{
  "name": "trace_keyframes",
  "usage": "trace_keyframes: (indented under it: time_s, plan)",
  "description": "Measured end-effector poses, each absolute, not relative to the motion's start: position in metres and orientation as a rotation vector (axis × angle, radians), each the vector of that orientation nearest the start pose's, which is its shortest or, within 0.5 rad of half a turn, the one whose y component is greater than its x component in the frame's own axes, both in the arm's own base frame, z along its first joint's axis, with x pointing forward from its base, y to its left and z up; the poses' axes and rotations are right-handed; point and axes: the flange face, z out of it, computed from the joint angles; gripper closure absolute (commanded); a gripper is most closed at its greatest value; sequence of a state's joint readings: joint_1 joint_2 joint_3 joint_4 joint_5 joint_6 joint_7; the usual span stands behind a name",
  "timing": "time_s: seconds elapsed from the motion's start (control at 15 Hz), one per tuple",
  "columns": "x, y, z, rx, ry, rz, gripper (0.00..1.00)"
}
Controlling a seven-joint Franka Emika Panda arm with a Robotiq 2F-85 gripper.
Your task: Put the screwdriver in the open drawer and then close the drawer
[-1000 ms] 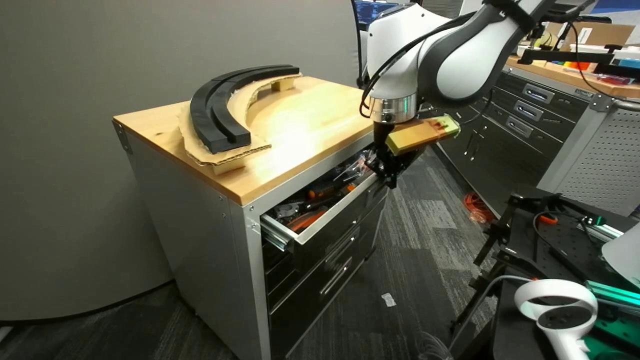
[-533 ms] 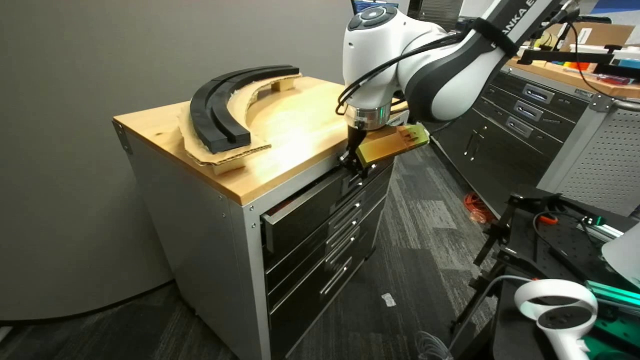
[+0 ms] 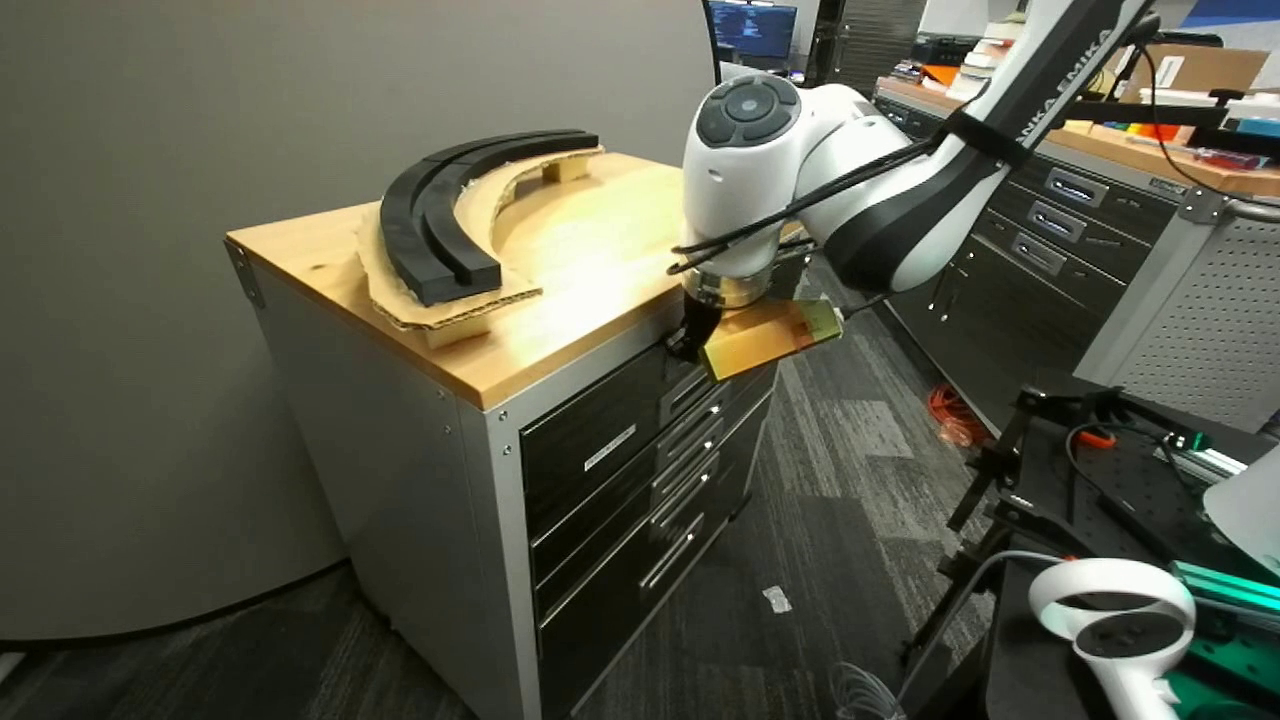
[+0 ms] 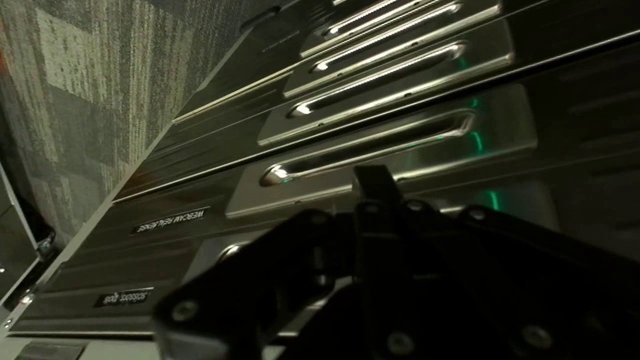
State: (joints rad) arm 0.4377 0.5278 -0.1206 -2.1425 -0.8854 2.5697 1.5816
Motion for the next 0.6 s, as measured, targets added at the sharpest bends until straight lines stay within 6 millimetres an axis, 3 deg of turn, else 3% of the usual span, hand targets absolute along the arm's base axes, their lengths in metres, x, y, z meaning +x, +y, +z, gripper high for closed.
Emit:
trace_keyframes:
  time_s: [0.07,0.13,0.27,0.4,0.6]
  plan:
    - [0.518,0.182,0.142,-3.365,0.802,-0.617,0.97]
    - [0.517,0.182,0.142,-3.361,0.805,-0.639,0.73]
    - [0.517,0.182,0.143,-3.357,0.805,-0.654,0.71]
    - [0.517,0.178,0.152,-3.352,0.805,-0.639,0.56]
    - [0.512,0.165,0.187,-3.362,0.692,-0.497,0.33]
